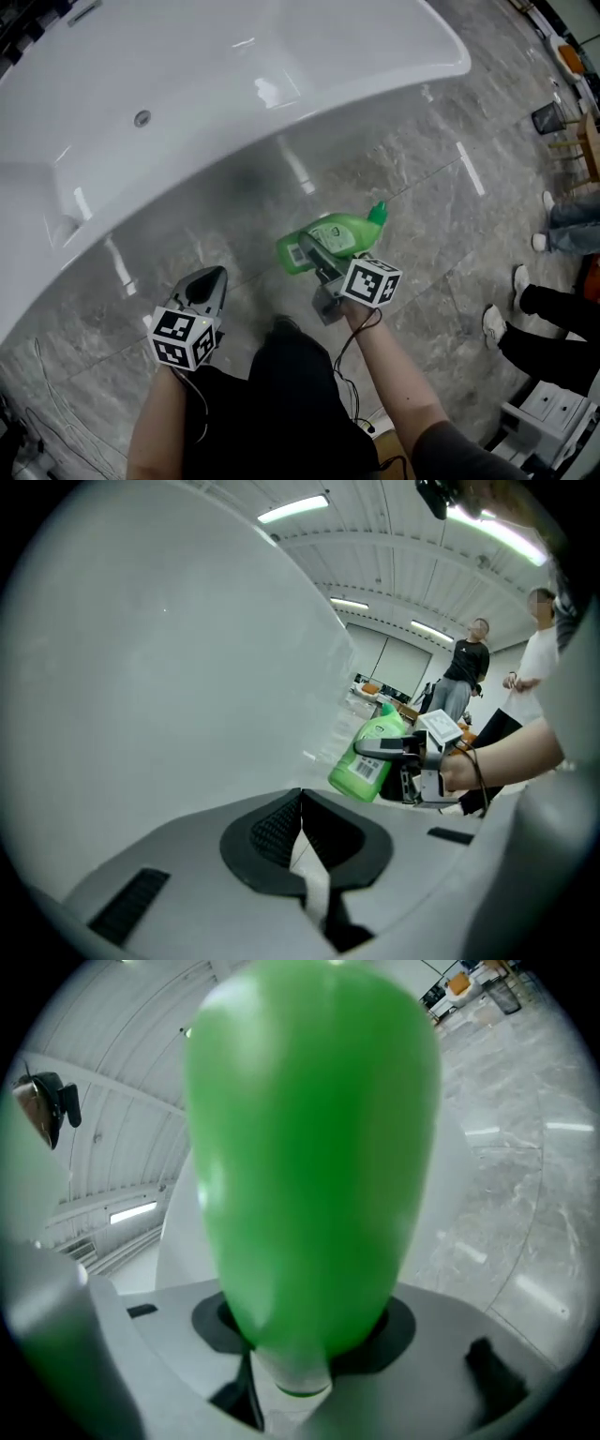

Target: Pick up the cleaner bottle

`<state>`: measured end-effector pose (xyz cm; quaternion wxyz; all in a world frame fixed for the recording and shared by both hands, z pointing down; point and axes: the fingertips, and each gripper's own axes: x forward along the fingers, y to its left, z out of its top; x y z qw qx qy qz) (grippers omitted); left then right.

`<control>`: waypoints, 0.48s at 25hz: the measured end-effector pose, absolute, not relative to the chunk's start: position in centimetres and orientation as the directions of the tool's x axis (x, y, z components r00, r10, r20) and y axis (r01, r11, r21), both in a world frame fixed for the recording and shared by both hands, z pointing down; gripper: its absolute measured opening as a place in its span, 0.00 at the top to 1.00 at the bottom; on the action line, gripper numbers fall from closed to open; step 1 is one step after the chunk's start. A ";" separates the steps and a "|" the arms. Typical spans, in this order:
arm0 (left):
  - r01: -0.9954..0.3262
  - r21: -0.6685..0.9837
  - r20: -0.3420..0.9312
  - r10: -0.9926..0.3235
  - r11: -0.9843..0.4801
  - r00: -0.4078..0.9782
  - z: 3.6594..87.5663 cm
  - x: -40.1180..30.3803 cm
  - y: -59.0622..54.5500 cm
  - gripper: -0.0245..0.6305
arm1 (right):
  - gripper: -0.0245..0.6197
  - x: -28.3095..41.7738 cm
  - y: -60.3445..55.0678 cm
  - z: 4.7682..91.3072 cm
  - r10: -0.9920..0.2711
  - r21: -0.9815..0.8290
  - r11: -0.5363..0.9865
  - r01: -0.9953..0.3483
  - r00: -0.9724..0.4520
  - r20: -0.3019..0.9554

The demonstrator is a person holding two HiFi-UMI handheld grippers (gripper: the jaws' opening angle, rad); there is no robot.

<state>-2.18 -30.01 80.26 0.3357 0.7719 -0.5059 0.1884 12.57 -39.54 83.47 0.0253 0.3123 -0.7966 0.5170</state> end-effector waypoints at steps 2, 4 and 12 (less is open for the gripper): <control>-0.911 0.323 0.644 -0.646 -0.255 0.409 77.0 -2.0 -30.2 0.94 | 0.65 12.3 -39.2 80.0 -0.469 -0.825 0.242 -0.511 -0.806 0.362; -0.917 0.329 0.665 -0.634 -0.228 0.396 74.1 -1.6 -29.7 0.94 | 0.65 12.1 -38.5 76.6 -0.466 -0.845 0.207 -0.493 -0.809 0.358; -0.918 0.381 0.716 -0.593 -0.111 0.368 63.0 0.6 -29.7 0.94 | 0.65 13.1 -39.0 64.3 -0.441 -0.881 0.159 -0.445 -0.831 0.340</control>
